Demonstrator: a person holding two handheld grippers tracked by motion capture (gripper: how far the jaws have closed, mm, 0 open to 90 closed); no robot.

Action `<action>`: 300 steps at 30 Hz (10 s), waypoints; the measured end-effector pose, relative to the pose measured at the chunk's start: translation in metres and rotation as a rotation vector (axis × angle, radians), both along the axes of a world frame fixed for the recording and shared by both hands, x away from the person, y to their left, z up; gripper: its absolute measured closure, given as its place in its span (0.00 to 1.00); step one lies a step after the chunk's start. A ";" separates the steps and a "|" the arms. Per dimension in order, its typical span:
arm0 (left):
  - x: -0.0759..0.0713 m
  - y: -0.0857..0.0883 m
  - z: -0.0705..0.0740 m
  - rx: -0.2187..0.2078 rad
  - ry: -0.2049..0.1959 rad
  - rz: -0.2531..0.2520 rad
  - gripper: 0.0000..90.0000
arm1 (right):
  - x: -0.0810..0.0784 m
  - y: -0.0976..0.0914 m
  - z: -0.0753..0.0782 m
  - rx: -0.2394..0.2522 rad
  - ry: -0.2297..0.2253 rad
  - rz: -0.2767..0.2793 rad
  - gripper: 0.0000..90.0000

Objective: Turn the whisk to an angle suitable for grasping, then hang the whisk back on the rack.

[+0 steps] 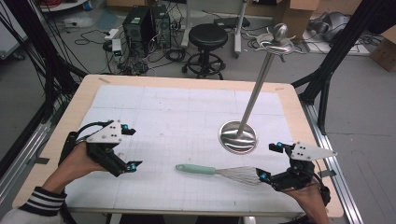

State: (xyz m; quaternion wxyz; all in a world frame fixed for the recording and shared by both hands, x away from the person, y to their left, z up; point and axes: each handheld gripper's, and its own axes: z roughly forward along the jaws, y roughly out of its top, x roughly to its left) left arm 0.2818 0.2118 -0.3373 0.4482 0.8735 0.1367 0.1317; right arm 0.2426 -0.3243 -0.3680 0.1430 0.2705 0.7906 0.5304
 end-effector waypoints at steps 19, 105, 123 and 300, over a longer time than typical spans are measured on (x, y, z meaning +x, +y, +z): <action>-0.032 0.058 -0.027 -0.257 -0.065 0.095 0.02 | 0.003 0.003 -0.002 0.006 0.009 -0.002 0.01; -0.024 0.061 -0.046 -0.262 -0.041 0.118 0.02 | 0.050 0.139 0.017 -0.404 0.085 0.350 0.01; -0.023 0.060 -0.046 -0.262 -0.036 0.114 0.02 | 0.057 0.169 -0.002 -0.533 0.137 0.415 0.01; -0.021 0.057 -0.051 -0.218 -0.026 0.119 0.02 | 0.037 0.001 0.154 -0.102 -0.048 0.265 0.76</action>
